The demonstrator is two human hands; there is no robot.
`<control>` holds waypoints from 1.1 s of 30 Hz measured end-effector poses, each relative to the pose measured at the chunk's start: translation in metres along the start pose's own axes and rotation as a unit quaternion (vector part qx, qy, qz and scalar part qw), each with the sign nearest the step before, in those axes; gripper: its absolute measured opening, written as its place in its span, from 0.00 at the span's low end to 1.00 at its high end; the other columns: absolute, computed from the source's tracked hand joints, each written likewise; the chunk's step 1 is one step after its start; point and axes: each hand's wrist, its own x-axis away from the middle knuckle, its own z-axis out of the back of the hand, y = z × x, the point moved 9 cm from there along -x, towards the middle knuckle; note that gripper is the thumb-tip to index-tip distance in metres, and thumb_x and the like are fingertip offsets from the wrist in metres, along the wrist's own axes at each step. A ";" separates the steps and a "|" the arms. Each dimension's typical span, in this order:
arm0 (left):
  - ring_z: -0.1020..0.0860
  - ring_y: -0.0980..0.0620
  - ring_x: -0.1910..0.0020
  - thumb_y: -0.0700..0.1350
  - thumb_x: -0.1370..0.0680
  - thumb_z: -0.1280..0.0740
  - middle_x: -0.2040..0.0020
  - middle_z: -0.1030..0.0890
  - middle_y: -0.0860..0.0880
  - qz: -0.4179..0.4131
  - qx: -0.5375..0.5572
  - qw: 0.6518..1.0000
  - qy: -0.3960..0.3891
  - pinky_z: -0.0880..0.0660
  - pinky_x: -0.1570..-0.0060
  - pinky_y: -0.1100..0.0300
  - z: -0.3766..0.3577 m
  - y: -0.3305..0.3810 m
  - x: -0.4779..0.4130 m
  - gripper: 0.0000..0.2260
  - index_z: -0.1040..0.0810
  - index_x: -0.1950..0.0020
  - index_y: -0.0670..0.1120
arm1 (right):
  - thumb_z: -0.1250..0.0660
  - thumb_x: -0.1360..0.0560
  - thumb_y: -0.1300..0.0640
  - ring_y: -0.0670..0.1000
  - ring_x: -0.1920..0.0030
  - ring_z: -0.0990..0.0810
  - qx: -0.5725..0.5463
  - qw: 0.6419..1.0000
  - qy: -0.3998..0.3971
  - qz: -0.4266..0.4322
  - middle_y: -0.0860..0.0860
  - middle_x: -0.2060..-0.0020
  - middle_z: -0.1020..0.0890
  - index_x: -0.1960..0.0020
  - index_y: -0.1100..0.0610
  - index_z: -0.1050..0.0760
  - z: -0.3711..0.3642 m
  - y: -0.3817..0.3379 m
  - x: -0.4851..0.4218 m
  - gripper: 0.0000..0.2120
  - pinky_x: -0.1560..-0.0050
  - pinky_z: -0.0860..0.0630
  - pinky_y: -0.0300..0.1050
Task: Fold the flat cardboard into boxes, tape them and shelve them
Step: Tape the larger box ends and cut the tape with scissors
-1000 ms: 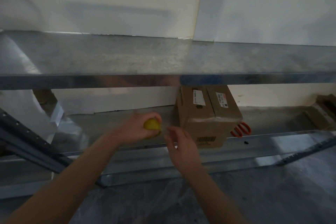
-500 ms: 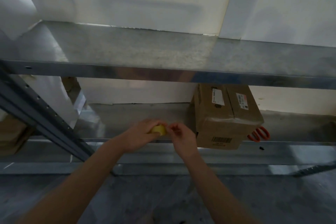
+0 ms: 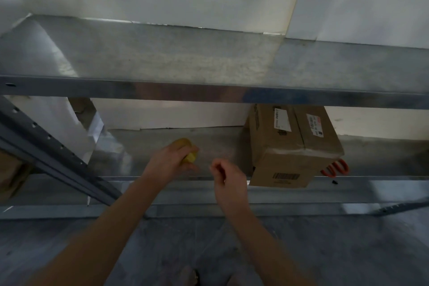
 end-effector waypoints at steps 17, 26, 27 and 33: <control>0.29 0.36 0.39 0.47 0.31 0.24 0.38 0.27 0.39 0.083 0.007 0.993 -0.080 0.30 0.38 0.45 -0.099 -0.063 -0.014 0.29 0.26 0.31 0.46 | 0.36 0.22 0.55 0.53 0.51 0.20 0.103 0.939 -0.119 -0.307 0.50 0.52 0.17 0.48 0.51 0.21 -0.064 0.136 -0.038 0.06 0.52 0.23 0.44; 0.60 0.45 0.22 0.63 0.22 0.42 0.20 0.56 0.50 0.075 -0.135 0.972 -0.178 0.61 0.26 0.50 -0.132 -0.081 -0.020 0.34 0.53 0.21 0.56 | 0.33 0.24 0.45 0.56 0.51 0.20 0.245 0.930 -0.097 -0.256 0.49 0.44 0.25 0.42 0.49 0.32 -0.071 0.151 -0.047 0.14 0.61 0.31 0.44; 0.61 0.45 0.22 0.65 0.22 0.45 0.20 0.58 0.50 0.075 -0.130 0.971 -0.188 0.62 0.26 0.50 -0.131 -0.082 -0.020 0.34 0.55 0.21 0.56 | 0.34 0.23 0.46 0.56 0.50 0.20 0.263 0.930 -0.107 -0.235 0.50 0.42 0.27 0.39 0.50 0.34 -0.073 0.149 -0.048 0.17 0.61 0.31 0.44; 0.61 0.43 0.23 0.68 0.24 0.62 0.22 0.59 0.49 0.037 -0.184 0.972 -0.140 0.63 0.25 0.45 -0.085 -0.042 -0.014 0.36 0.59 0.21 0.50 | 0.35 0.23 0.46 0.59 0.29 0.31 0.357 0.924 -0.135 -0.015 0.54 0.29 0.29 0.27 0.53 0.32 -0.061 0.083 -0.034 0.27 0.34 0.29 0.56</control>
